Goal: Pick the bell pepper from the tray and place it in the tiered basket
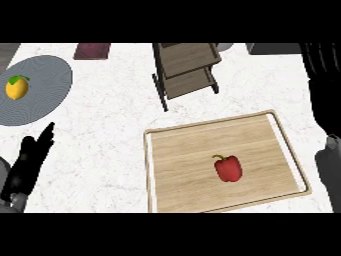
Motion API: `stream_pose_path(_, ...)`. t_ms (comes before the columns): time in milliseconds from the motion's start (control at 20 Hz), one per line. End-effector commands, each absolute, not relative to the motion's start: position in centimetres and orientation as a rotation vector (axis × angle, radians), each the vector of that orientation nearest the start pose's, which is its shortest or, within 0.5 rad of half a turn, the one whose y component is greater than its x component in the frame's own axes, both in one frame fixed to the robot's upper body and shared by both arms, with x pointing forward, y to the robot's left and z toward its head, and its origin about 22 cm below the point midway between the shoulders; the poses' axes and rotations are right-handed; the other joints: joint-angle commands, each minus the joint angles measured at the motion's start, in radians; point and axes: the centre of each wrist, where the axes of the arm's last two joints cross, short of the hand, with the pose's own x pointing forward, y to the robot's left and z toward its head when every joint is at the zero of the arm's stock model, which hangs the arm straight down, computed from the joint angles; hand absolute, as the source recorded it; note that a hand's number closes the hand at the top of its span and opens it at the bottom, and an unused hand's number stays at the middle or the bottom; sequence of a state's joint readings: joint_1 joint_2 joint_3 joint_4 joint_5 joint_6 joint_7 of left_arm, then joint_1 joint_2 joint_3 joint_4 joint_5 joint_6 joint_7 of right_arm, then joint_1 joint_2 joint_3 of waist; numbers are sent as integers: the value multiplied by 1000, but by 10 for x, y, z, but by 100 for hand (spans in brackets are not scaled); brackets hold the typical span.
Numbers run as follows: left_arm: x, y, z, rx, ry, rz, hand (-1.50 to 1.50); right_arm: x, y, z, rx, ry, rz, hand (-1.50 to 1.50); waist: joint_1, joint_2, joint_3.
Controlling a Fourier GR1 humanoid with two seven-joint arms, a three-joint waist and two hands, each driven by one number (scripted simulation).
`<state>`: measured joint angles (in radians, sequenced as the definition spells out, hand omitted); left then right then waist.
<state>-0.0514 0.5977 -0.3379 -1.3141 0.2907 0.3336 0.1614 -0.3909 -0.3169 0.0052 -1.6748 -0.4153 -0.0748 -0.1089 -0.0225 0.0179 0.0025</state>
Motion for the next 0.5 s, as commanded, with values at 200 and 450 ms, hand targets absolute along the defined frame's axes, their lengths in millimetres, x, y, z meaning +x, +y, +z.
stream_pose_path(200, 267, 260, 6, 82, -1491, -249, 0, 296, -165, 83, 142, -1852, 106, -150, 33, -15, -8)
stream_pose_path(450, 266, 230, -4, -80, -1523, -249, 0, 278, -109, 17, 52, -1785, 33, -150, 49, -6, -2)
